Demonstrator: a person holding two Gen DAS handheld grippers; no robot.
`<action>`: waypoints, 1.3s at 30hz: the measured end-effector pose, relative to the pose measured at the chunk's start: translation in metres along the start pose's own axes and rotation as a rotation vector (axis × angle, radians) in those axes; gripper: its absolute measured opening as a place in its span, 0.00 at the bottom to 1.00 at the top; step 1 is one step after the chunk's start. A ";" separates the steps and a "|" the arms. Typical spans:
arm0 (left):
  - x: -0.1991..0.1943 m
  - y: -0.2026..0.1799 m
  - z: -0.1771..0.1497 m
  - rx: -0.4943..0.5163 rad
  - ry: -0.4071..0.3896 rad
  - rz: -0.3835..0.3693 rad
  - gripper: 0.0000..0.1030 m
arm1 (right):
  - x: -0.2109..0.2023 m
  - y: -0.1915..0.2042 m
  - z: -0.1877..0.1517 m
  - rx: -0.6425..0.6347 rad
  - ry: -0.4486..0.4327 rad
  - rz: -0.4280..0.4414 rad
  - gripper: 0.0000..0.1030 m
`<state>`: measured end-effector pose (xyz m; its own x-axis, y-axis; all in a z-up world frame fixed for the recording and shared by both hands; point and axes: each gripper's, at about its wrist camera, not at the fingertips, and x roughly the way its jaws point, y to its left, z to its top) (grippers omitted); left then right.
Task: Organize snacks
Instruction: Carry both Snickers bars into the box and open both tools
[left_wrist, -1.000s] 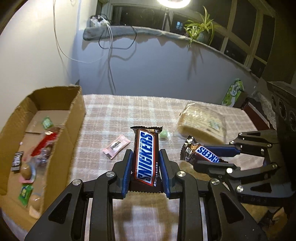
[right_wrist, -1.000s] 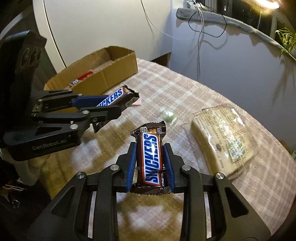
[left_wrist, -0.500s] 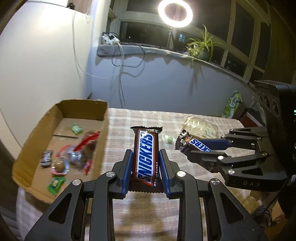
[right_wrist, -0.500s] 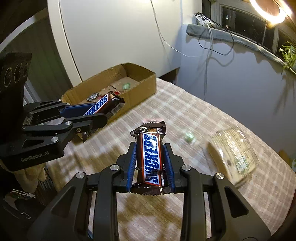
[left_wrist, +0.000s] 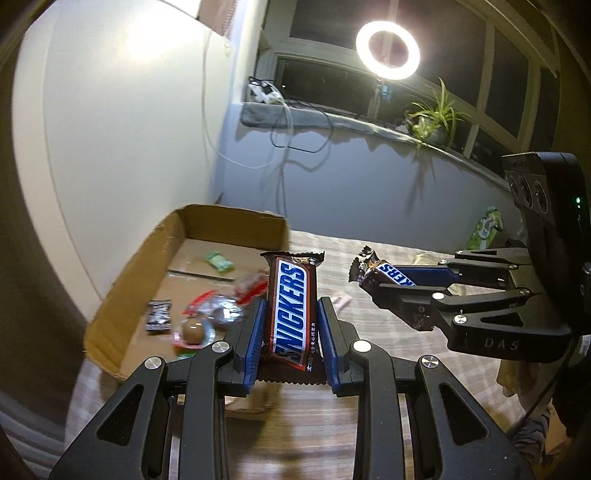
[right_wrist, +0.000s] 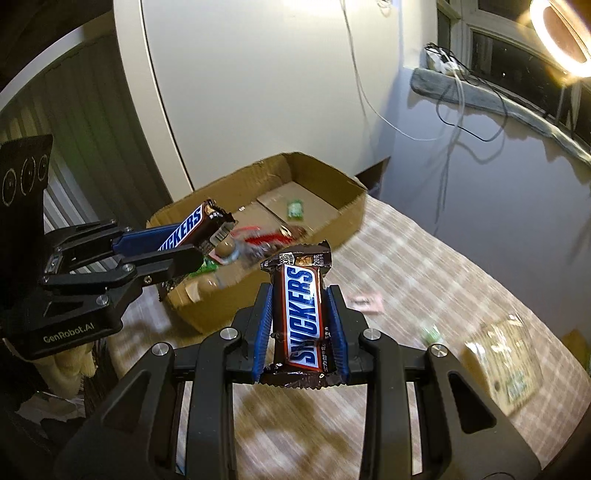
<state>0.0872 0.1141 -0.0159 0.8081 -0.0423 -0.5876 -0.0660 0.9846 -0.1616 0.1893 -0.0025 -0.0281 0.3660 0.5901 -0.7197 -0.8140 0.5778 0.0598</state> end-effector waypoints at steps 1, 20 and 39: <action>0.000 0.004 0.001 -0.004 -0.001 0.004 0.26 | 0.005 0.002 0.005 -0.002 0.000 0.004 0.29; 0.018 0.064 0.008 -0.062 0.012 0.078 0.26 | 0.081 0.022 0.056 -0.035 0.032 0.060 0.29; 0.030 0.083 0.010 -0.095 0.027 0.109 0.26 | 0.120 0.019 0.067 -0.030 0.067 0.071 0.29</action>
<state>0.1116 0.1960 -0.0389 0.7772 0.0581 -0.6265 -0.2085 0.9632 -0.1693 0.2486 0.1172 -0.0669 0.2766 0.5896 -0.7589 -0.8504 0.5179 0.0924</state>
